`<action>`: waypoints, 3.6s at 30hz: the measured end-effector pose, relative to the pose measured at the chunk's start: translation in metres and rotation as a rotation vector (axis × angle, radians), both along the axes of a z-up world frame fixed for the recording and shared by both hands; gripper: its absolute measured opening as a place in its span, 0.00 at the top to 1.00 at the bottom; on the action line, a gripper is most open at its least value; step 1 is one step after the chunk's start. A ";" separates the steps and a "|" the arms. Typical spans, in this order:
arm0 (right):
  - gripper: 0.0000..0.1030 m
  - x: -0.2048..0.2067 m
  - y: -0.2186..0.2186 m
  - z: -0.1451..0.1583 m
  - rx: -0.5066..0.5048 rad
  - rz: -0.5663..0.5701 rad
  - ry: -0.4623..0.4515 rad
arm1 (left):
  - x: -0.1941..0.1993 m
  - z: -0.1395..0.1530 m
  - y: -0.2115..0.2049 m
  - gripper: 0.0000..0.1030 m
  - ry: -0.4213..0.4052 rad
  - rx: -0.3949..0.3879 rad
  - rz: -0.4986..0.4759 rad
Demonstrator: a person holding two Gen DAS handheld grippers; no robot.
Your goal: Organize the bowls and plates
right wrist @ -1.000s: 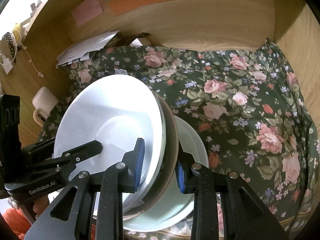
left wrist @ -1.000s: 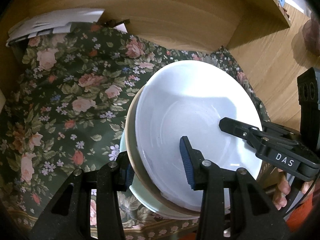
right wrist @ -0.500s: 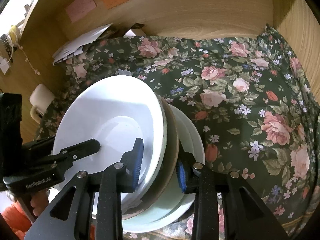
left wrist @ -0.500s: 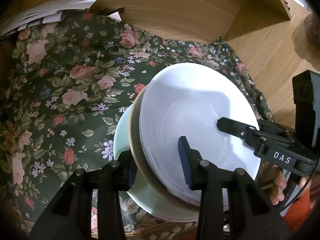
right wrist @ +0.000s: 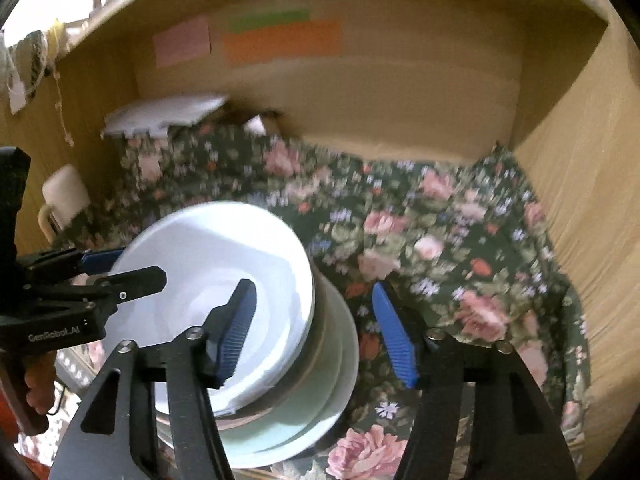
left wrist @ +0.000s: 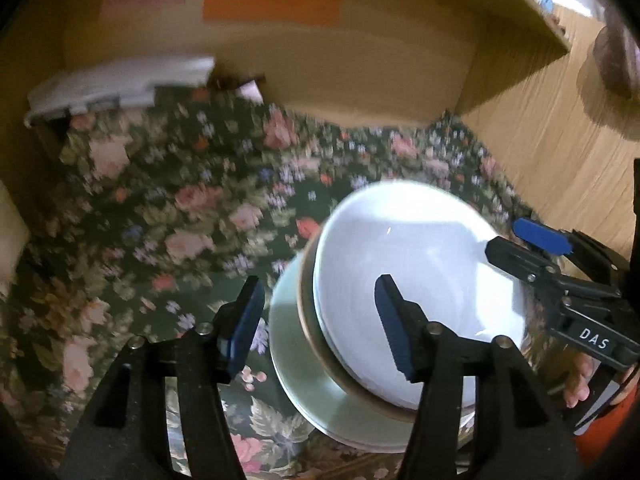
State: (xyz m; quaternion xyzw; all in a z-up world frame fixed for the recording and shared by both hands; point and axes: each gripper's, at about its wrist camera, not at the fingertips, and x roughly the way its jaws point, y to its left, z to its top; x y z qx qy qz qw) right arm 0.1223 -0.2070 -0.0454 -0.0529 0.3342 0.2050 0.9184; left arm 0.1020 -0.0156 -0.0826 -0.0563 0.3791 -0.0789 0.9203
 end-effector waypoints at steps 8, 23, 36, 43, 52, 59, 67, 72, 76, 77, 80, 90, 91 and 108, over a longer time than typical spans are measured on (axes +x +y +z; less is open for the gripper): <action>0.40 -0.033 -0.010 0.037 0.125 -0.002 -0.128 | -0.044 0.050 0.009 0.40 -0.240 0.006 0.066; 0.26 -0.094 -0.003 0.064 0.170 0.067 -0.300 | -0.117 0.081 0.008 0.16 -0.492 -0.013 0.128; 0.00 -0.107 -0.007 0.063 0.197 0.050 -0.347 | -0.143 0.084 -0.006 0.00 -0.588 0.073 0.129; 0.00 -0.106 -0.007 0.061 0.190 0.050 -0.347 | -0.139 0.081 -0.006 0.00 -0.575 0.076 0.129; 0.00 -0.103 -0.008 0.060 0.196 0.052 -0.343 | -0.134 0.081 -0.004 0.00 -0.568 0.075 0.136; 0.00 -0.103 -0.007 0.060 0.196 0.049 -0.344 | -0.132 0.080 -0.005 0.00 -0.568 0.075 0.141; 0.00 -0.101 -0.008 0.060 0.204 0.051 -0.340 | -0.131 0.080 -0.006 0.00 -0.567 0.074 0.143; 0.00 -0.102 -0.008 0.060 0.205 0.055 -0.341 | -0.131 0.080 -0.006 0.00 -0.562 0.074 0.143; 0.00 -0.102 -0.008 0.060 0.206 0.054 -0.339 | -0.129 0.079 -0.006 0.00 -0.559 0.073 0.140; 0.00 -0.102 -0.007 0.060 0.207 0.052 -0.337 | -0.129 0.079 -0.005 0.00 -0.559 0.072 0.141; 0.00 -0.102 -0.007 0.060 0.212 0.051 -0.334 | -0.128 0.079 -0.004 0.00 -0.556 0.068 0.136; 0.00 -0.103 -0.006 0.060 0.217 0.053 -0.331 | -0.126 0.077 -0.003 0.00 -0.550 0.050 0.128; 0.00 -0.103 -0.006 0.060 0.217 0.053 -0.331 | -0.125 0.077 -0.003 0.00 -0.547 0.047 0.126; 0.00 -0.100 -0.005 0.058 0.227 0.064 -0.317 | -0.123 0.077 -0.005 0.00 -0.538 0.044 0.113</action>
